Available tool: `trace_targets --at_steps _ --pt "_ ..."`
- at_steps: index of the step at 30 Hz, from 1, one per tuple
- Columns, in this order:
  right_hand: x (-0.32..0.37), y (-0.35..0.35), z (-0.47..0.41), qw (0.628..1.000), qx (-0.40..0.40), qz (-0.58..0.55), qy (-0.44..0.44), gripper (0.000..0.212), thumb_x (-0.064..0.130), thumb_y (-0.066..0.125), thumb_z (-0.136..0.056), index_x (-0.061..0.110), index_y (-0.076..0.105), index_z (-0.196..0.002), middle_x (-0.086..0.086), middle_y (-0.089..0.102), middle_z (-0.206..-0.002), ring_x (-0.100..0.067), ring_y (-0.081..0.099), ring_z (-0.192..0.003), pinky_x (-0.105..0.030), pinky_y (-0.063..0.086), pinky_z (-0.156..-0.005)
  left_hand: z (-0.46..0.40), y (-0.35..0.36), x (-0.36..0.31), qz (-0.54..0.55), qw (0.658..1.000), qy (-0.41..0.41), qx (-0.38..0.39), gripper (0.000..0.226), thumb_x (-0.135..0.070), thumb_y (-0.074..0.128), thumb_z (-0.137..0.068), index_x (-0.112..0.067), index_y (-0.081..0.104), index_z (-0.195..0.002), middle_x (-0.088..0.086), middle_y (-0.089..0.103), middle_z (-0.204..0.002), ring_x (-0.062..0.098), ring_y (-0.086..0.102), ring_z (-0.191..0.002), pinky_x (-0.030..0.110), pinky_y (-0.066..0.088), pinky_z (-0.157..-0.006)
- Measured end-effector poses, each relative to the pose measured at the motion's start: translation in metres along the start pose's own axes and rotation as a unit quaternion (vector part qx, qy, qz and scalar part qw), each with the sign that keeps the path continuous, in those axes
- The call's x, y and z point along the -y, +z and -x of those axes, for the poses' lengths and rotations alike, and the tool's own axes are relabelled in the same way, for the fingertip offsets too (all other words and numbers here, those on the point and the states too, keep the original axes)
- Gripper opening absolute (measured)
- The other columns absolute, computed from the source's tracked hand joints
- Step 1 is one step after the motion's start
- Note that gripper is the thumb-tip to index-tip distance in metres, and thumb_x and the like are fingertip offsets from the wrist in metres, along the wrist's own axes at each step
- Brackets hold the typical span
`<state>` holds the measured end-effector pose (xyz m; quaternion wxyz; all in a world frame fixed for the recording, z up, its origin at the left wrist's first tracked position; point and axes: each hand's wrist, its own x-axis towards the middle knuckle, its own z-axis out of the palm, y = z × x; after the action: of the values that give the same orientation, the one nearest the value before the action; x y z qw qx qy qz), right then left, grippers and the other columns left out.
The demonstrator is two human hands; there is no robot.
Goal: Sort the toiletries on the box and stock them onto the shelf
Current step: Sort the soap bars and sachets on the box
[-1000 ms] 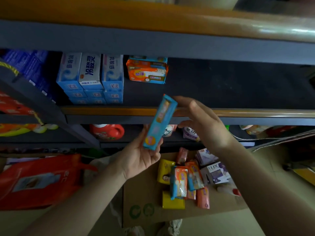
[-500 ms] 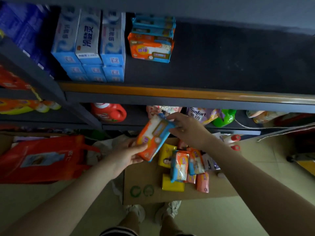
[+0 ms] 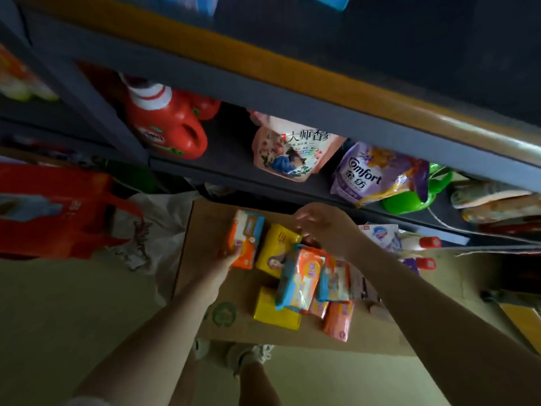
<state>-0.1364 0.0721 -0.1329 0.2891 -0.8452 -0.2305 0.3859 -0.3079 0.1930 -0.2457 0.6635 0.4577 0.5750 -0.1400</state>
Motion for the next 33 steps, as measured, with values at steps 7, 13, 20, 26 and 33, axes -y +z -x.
trace_targets --at_steps 7,13,20,26,33 --pt "0.061 -0.034 0.023 0.995 0.001 0.026 -0.097 0.014 0.009 0.053 -0.093 0.018 0.062 -0.1 0.003 0.067 -0.095 -0.009 0.063 -0.084 -0.012 0.045 -0.072 0.001 -0.014 -0.013 -0.383 0.913 0.143 -0.012 0.033 -0.02 0.049 -0.094 -0.013 0.053 -0.126 0.011 0.06 -0.122 0.027 0.058 -0.106 0.033 0.047 -0.088" --pt "0.166 -0.091 0.051 0.945 -0.193 -0.013 -0.265 0.014 0.015 0.053 -0.09 0.012 0.064 -0.083 0.008 0.061 -0.071 -0.001 0.055 -0.062 -0.01 0.04 -0.061 0.085 -0.037 -0.105 -0.341 0.896 0.282 0.046 0.032 -0.022 0.047 -0.096 -0.017 0.052 -0.128 0.0 0.06 -0.124 0.013 0.057 -0.11 0.016 0.039 -0.078" --pt "0.215 -0.128 -0.032 0.896 -0.319 0.268 -0.156 0.047 0.022 0.044 -0.096 0.007 0.036 -0.14 -0.017 0.04 -0.141 -0.035 0.038 -0.127 -0.04 0.033 -0.098 0.198 -0.066 -0.243 -0.318 0.737 0.592 -0.073 0.02 -0.014 0.053 -0.093 -0.014 0.063 -0.11 -0.007 0.064 -0.096 -0.002 0.054 -0.085 0.0 0.036 -0.07" --pt "0.223 -0.126 -0.061 0.845 -0.339 0.395 -0.124 0.052 0.025 0.045 -0.096 0.011 0.03 -0.143 -0.014 0.029 -0.148 -0.035 0.029 -0.133 -0.046 0.02 -0.11 0.192 -0.096 -0.276 -0.43 0.569 0.672 -0.201 0.029 -0.018 0.043 -0.089 -0.007 0.062 -0.106 0.01 0.061 -0.101 0.028 0.055 -0.096 0.038 0.047 -0.077" --pt "0.211 -0.123 -0.052 0.852 -0.324 0.381 -0.156 0.042 0.017 0.051 -0.092 0.006 0.044 -0.133 -0.02 0.052 -0.129 -0.039 0.046 -0.119 -0.048 0.038 -0.094 0.159 -0.088 -0.265 -0.563 0.467 0.63 -0.261 0.045 -0.016 0.073 -0.073 -0.007 0.06 -0.115 0.013 0.064 -0.105 0.035 0.061 -0.095 0.045 0.047 -0.089"
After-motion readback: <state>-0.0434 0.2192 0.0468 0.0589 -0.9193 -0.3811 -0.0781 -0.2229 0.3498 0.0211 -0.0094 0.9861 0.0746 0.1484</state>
